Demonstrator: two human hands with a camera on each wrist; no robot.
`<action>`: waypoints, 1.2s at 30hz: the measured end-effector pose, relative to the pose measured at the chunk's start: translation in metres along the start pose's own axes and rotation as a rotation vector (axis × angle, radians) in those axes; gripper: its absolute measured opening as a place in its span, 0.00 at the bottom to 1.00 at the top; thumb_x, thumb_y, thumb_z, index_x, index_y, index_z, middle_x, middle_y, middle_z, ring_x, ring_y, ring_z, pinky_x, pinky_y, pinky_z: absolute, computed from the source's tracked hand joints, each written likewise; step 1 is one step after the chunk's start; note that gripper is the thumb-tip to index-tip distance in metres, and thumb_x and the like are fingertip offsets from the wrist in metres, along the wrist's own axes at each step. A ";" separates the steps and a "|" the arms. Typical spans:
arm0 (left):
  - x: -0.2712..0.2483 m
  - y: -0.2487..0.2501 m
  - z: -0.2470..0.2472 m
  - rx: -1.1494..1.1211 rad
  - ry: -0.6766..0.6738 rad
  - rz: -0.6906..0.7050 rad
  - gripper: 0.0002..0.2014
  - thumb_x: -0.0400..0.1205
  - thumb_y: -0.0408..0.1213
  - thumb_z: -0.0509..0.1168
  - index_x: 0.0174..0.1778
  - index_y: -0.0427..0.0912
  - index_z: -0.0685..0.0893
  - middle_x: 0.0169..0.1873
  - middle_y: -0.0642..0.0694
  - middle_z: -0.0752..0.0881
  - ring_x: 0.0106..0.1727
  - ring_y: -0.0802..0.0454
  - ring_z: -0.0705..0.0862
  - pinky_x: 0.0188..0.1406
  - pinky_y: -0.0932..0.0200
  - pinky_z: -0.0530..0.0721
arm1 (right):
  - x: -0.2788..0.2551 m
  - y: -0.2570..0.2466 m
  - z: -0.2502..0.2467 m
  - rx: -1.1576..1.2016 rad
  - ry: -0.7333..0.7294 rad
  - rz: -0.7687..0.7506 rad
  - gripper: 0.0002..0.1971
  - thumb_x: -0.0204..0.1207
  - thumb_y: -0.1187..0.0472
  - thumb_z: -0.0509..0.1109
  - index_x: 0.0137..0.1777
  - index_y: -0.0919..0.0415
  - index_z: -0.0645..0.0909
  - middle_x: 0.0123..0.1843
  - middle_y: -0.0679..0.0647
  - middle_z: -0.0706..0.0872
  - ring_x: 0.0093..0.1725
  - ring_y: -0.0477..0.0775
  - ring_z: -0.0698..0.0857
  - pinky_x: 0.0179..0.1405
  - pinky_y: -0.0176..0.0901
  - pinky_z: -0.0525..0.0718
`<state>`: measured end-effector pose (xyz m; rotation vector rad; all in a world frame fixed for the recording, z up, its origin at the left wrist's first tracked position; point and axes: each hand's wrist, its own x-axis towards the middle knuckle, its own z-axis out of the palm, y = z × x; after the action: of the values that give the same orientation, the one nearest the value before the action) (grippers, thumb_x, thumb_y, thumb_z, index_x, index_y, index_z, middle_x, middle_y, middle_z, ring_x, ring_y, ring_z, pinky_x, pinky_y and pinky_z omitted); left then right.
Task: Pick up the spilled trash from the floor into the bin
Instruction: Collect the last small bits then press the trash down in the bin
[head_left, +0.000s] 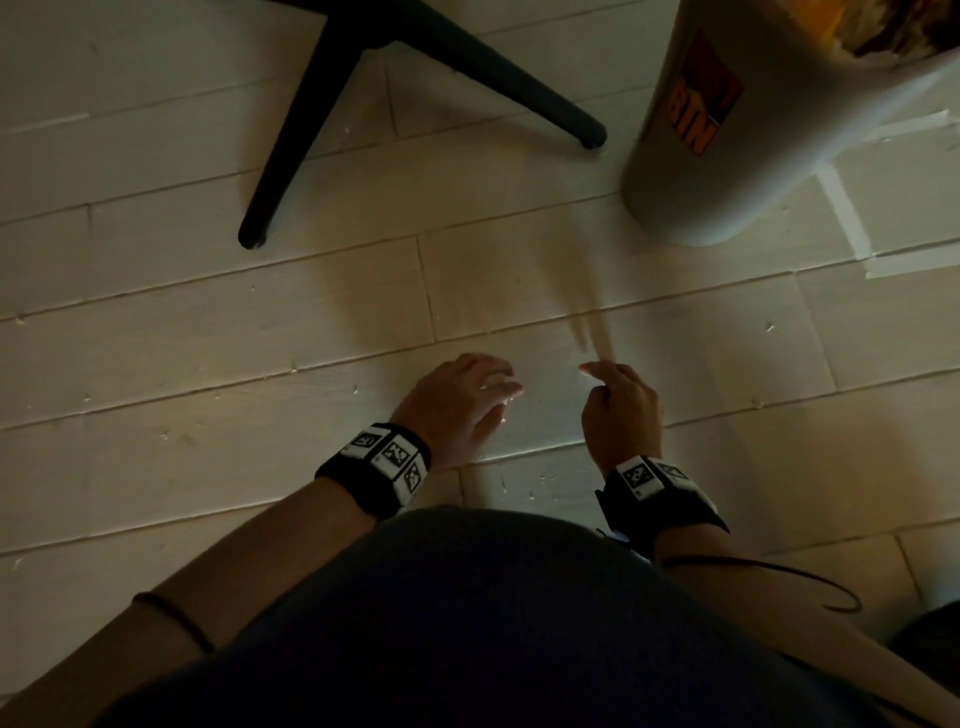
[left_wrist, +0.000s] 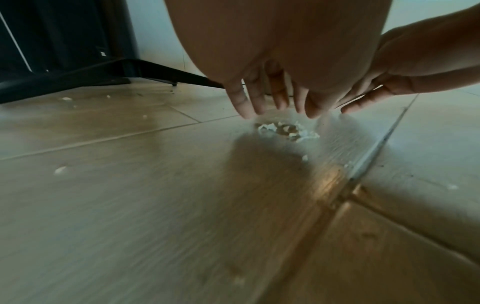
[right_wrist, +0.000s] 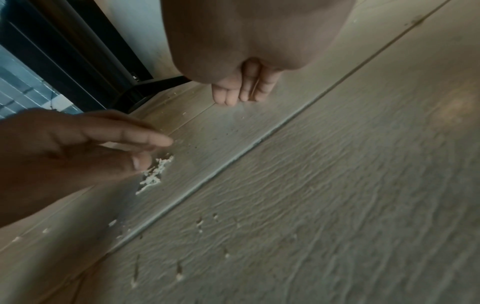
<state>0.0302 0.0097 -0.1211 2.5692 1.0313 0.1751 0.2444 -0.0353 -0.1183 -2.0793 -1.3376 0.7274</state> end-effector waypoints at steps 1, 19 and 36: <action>0.004 0.003 0.000 0.011 -0.029 -0.027 0.19 0.83 0.45 0.64 0.69 0.46 0.80 0.67 0.45 0.81 0.68 0.47 0.77 0.62 0.49 0.82 | 0.000 0.000 0.000 0.005 0.004 -0.010 0.19 0.76 0.76 0.61 0.59 0.61 0.88 0.64 0.58 0.88 0.60 0.59 0.87 0.62 0.43 0.80; -0.015 0.006 0.001 -0.033 -0.083 -0.070 0.14 0.69 0.27 0.78 0.50 0.38 0.90 0.44 0.42 0.88 0.42 0.45 0.88 0.38 0.61 0.81 | 0.000 -0.002 -0.003 0.042 -0.013 0.027 0.18 0.77 0.74 0.62 0.61 0.60 0.87 0.63 0.57 0.88 0.59 0.58 0.87 0.61 0.49 0.85; 0.137 0.058 -0.216 -0.409 0.424 -0.340 0.05 0.74 0.36 0.76 0.45 0.44 0.92 0.38 0.49 0.91 0.39 0.61 0.88 0.46 0.67 0.86 | -0.017 -0.023 -0.009 0.108 -0.126 0.167 0.19 0.79 0.70 0.60 0.65 0.56 0.85 0.68 0.54 0.84 0.65 0.59 0.83 0.66 0.48 0.80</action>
<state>0.1138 0.1274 0.0978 1.9960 1.3932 0.7754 0.2304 -0.0440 -0.0931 -2.1056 -1.1709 0.9942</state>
